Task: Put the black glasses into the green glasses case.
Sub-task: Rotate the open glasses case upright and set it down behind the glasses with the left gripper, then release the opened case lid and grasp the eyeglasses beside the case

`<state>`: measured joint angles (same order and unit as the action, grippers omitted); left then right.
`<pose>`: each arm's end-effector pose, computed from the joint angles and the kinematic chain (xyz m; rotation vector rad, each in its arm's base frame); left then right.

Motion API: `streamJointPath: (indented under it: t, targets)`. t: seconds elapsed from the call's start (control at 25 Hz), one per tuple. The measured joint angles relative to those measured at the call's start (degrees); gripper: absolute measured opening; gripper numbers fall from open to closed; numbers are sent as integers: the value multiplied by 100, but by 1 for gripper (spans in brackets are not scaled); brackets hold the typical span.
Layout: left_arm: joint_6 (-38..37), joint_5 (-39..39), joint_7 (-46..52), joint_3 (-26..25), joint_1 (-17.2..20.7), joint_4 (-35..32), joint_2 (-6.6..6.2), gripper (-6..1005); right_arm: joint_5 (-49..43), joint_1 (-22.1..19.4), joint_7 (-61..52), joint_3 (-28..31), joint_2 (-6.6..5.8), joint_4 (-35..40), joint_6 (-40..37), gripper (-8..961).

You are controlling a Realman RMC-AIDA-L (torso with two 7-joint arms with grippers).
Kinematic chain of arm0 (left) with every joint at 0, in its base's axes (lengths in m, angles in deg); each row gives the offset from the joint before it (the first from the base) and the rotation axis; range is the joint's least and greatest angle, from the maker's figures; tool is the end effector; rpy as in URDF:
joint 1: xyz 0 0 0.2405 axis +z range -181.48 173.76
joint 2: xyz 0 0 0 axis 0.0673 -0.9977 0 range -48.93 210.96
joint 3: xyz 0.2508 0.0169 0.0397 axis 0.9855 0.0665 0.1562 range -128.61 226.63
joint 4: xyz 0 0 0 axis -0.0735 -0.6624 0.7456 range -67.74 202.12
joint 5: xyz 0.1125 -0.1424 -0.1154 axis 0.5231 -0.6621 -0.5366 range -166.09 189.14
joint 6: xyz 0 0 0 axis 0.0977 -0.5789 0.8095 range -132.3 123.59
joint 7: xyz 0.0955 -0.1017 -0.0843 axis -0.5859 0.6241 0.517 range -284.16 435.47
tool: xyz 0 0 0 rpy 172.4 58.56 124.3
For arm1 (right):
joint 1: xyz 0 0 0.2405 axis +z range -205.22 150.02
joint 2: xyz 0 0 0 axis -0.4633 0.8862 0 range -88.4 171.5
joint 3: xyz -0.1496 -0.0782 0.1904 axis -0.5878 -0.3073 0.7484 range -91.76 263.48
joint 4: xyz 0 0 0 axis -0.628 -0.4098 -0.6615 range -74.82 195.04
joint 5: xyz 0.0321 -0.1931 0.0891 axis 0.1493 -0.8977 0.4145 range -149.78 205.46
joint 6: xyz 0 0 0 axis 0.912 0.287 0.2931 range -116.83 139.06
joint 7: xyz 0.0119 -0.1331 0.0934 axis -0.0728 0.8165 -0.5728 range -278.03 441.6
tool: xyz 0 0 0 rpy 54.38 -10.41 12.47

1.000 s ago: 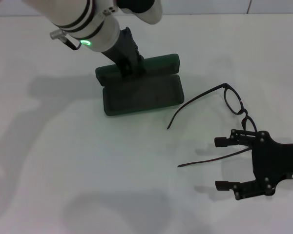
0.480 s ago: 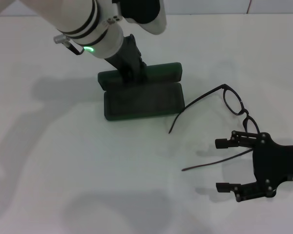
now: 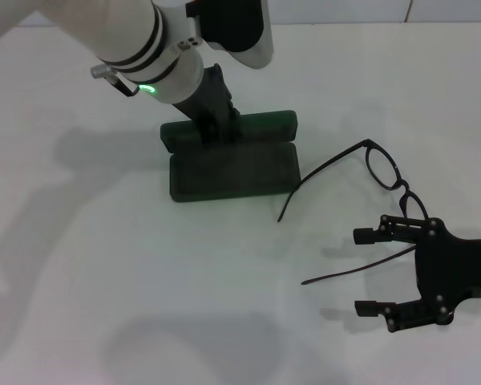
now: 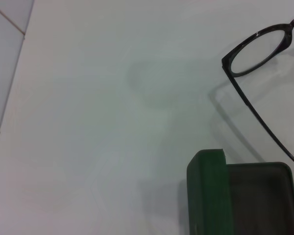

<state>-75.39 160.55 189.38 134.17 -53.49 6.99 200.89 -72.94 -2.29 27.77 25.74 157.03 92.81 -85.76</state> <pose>-0.1294 0.4193 -0.0660 -2.7487 0.1322 0.5947 0.2537 0.2844 -0.0352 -2.9469 0.0139 0.7885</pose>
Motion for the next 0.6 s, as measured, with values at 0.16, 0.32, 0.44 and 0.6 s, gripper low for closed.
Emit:
streamJointPath:
  t: [0.16, 0.32, 0.44, 0.6]
  targets:
    - [139, -38, -12, 1, 112, -134, 0, 286, -11, 0, -4, 0, 0, 0, -4, 870]
    - [220, -182, -112, 15, 311, -356, 0, 292, -13, 0, -8, 0, 0, 0, -6, 869]
    - [222, -265, -138, 5, 362, -410, 0, 337, -13, 0, -15, 0, 0, 0, -7, 869]
    - [151, -365, -88, -61, 369, -412, 0, 424, -13, 0, -18, -6, 0, 0, -7, 869]
